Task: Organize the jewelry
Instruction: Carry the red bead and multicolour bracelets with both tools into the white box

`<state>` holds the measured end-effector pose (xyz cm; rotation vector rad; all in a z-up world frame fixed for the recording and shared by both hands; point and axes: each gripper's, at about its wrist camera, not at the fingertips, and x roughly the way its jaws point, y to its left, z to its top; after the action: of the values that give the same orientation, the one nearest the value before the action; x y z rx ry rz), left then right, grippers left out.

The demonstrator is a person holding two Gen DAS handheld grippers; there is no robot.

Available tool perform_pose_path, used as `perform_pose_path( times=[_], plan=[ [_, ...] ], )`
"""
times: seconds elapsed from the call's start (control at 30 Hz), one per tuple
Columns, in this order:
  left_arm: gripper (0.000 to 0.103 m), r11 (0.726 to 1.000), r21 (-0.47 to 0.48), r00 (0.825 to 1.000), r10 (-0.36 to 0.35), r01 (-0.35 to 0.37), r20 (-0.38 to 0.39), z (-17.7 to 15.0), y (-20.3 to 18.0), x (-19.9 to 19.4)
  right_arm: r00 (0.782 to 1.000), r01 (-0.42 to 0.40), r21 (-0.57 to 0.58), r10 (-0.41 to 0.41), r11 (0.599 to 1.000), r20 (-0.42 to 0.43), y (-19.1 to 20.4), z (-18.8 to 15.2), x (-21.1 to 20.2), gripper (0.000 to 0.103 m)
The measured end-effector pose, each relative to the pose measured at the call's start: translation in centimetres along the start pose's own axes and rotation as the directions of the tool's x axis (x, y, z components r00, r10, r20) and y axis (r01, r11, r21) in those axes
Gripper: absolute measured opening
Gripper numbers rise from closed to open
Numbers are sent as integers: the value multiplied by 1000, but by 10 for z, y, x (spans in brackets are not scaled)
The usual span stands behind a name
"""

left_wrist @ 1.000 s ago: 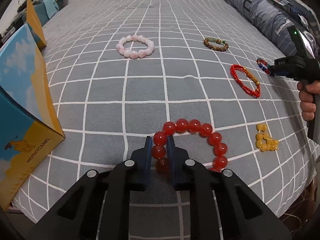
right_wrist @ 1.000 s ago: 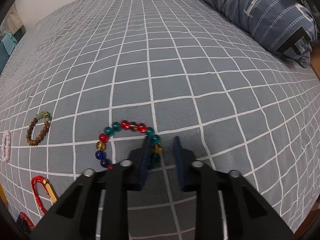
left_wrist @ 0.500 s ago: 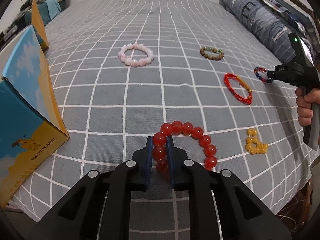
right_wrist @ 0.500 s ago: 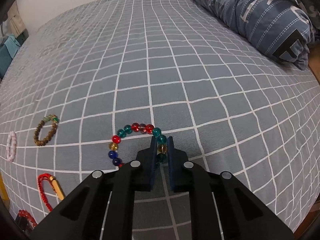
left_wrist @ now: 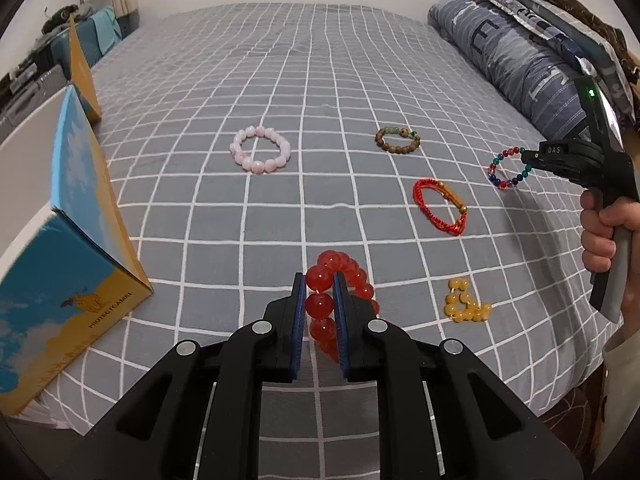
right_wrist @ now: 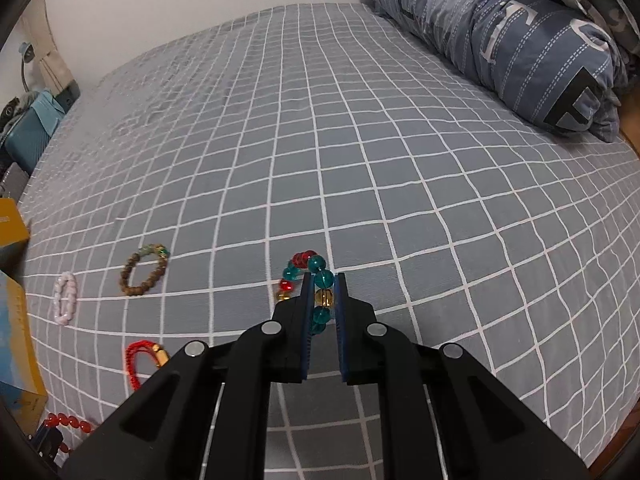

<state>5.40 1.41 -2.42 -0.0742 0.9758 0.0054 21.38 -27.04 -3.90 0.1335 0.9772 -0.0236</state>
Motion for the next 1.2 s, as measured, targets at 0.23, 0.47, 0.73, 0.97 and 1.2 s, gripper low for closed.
perform_pose_path(
  times=[0.23,0.47,0.73,0.97,1.2],
  plan=[
    [13,1000,-4,998,30,-29,54,14,0,-25,999,-38,-23,39,999,34,5,1,-19,9],
    [13,999,-16,997,30,-28,76,31,2,-41,998,-25,-49,28,998,59,10,0,-39,9],
    [13,997,-35,990,69,-65,121,47,11,-63,996,-19,-105,27,994,82,26,1,-59,9],
    [13,996,-56,988,81,-74,133,58,27,-79,993,-43,-157,59,987,98,59,4,-79,9],
    [13,987,-103,977,138,-122,163,66,62,-108,986,-90,-219,118,972,116,115,9,-100,9]
  ],
)
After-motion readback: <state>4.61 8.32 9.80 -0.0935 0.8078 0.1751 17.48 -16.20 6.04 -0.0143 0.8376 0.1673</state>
